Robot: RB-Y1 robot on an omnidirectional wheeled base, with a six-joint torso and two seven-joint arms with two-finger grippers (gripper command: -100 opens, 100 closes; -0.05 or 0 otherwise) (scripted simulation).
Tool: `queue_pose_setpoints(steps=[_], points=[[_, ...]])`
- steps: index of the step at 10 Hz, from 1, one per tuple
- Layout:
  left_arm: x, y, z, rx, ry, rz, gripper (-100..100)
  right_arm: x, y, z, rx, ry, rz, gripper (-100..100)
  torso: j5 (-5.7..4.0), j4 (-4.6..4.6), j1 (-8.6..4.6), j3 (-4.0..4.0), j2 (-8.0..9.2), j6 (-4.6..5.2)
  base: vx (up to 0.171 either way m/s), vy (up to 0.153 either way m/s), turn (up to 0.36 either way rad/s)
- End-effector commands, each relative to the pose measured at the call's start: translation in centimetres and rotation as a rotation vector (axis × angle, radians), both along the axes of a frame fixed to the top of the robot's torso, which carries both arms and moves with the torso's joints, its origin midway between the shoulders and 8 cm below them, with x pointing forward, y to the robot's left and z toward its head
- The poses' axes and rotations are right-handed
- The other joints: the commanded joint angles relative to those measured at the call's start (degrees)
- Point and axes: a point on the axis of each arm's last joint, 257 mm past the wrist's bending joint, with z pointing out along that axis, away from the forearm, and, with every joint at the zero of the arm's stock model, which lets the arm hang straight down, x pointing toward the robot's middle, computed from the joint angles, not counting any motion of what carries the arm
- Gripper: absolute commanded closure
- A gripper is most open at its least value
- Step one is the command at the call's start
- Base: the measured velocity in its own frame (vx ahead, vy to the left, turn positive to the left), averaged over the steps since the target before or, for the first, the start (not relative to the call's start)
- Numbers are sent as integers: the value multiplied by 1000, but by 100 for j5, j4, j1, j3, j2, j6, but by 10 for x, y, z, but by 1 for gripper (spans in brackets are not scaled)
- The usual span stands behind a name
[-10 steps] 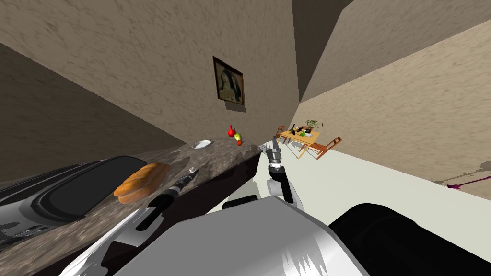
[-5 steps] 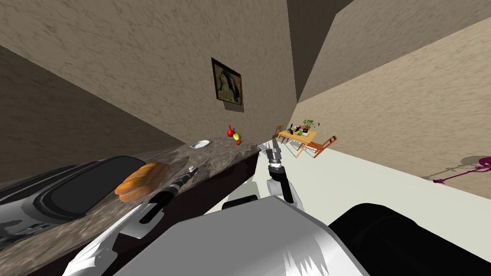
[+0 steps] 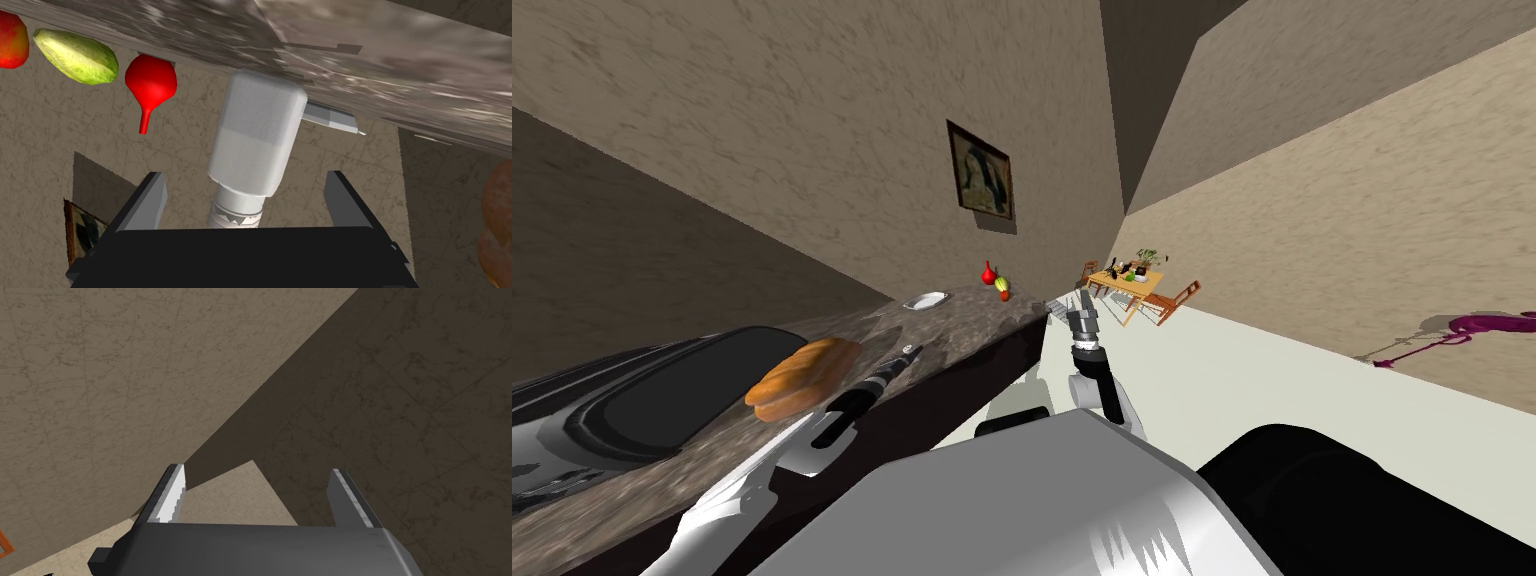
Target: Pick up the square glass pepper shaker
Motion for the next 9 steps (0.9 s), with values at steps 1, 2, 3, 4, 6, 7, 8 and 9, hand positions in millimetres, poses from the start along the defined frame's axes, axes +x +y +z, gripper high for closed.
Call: queue_pose_setpoints(steps=[1,2,3,4,6,7,8,9], points=[[13,5,7,1,-19,-2,-100,0,0,0,0,0,0,0,0,0,0,0,0,0,-80,-23,-86],[7,15,-4,3,6,20,-100,0,0,0,0,0,0,0,-1,2,-1,4,6,-3,-43,-11,-1],[4,20,-9,4,17,30,-100,0,0,0,0,0,0,0,0,0,4,1,1,-6,-11,-4,17],[19,19,4,5,-13,9,-100,0,0,0,0,0,0,0,2,-2,7,-4,-9,-6,-56,-22,-111],[21,33,-3,7,3,38,-100,0,0,0,0,0,0,0,-1,1,-2,3,5,-3,-60,-21,-41],[18,38,-9,7,16,49,-100,0,0,0,0,0,0,0,0,0,2,1,0,-7,-14,-7,15],[32,33,5,6,-15,22,-100,0,0,0,0,0,0,0,1,-1,6,-4,-8,-6,-86,-25,-117],[39,35,9,6,-23,27,-100,0,0,0,0,0,0,0,0,1,-1,4,7,-1,-84,-32,-75]])
